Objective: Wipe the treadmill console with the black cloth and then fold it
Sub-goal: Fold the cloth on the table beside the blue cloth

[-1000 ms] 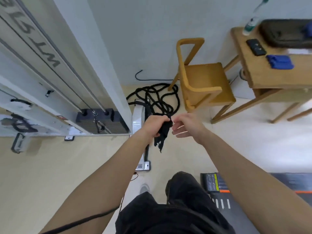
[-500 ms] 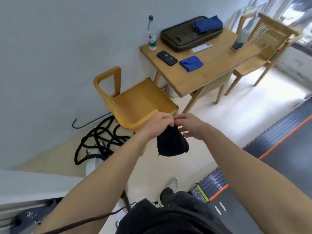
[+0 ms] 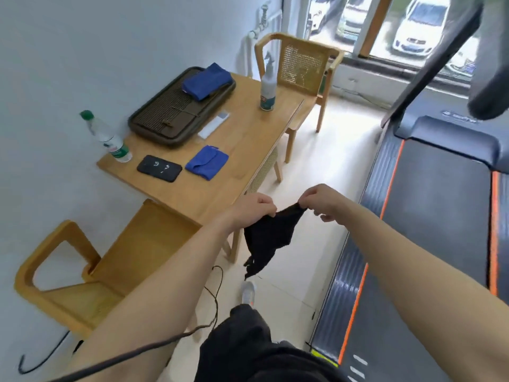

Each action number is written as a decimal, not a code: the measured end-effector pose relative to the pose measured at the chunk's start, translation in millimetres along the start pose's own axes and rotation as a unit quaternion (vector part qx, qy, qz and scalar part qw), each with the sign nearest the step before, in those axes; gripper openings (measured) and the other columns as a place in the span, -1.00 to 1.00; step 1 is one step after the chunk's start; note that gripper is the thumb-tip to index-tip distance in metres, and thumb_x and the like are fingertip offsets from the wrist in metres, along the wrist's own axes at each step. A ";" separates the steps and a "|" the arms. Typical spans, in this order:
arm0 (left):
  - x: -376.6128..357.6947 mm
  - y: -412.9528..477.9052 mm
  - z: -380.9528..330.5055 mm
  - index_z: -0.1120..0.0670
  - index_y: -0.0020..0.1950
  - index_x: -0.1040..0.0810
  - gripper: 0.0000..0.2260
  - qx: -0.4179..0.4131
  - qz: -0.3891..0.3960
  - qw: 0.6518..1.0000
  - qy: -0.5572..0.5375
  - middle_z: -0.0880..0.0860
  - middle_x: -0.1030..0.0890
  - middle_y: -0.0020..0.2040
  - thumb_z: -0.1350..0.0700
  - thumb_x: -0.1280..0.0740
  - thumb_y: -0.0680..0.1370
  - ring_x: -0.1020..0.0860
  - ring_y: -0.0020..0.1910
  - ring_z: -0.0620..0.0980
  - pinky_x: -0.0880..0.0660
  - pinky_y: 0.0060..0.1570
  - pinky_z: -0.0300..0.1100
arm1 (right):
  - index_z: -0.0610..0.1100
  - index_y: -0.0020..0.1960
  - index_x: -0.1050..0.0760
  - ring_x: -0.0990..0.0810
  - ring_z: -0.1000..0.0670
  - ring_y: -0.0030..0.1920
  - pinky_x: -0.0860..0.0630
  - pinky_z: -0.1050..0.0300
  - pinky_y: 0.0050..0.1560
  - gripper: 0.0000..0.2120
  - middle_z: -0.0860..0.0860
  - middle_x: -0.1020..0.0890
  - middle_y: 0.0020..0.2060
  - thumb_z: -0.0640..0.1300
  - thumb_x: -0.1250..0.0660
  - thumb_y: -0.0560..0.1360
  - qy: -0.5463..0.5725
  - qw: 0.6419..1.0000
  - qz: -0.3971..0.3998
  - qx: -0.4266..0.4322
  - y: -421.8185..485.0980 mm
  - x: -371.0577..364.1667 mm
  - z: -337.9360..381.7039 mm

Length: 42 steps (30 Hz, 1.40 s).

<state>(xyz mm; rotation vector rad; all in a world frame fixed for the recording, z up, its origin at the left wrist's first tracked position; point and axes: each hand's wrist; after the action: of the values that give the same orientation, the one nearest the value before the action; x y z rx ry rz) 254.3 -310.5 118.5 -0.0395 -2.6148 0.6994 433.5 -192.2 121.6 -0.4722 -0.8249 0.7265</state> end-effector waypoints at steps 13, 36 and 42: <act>165.6 175.8 -26.8 -0.07 -0.14 -0.55 -0.85 -0.030 -0.127 0.990 -0.053 -0.05 -0.58 -0.17 0.01 -0.31 0.63 -0.52 -0.12 -0.02 -0.46 -0.10 -0.17 | -0.24 0.02 -0.56 -0.53 -0.01 -0.49 -0.57 0.14 -0.37 -0.89 -0.06 -0.58 -0.39 -0.19 -0.33 0.56 0.087 0.993 -0.059 0.055 166.9 101.1 175.9; 154.9 347.6 54.7 -0.09 -0.10 -0.61 -0.91 0.303 -0.204 0.915 -0.171 -0.08 -0.66 -0.03 0.07 -0.39 0.60 -0.62 0.03 -0.05 -0.57 0.00 -0.18 | -0.17 -0.25 -0.50 -0.51 -0.04 -0.37 -0.48 0.09 -0.26 -0.82 -0.09 -0.59 -0.36 -0.19 -0.31 0.53 -0.216 0.936 0.271 0.060 462.1 85.9 207.5; 217.8 362.5 88.7 -0.06 0.09 -0.62 -0.88 0.328 -0.400 0.848 -0.114 -0.10 -0.65 0.06 -0.03 -0.32 0.63 -0.59 0.04 -0.05 -0.60 0.03 0.01 | -0.17 -0.07 -0.54 -0.55 -0.05 -0.31 -0.52 0.04 -0.26 -0.84 -0.10 -0.64 -0.22 -0.07 -0.32 0.56 -0.118 0.959 0.237 0.095 507.7 34.5 260.5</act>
<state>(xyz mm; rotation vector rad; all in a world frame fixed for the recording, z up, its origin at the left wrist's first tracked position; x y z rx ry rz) -9.6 -6.4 -38.5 1.3127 -2.1105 1.2380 43.4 198.5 -26.6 -0.4164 -0.8622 1.3152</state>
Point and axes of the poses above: each hand's wrist, its own y-axis towards the middle knuckle, its own x-axis out of the back of the hand, z = x × y
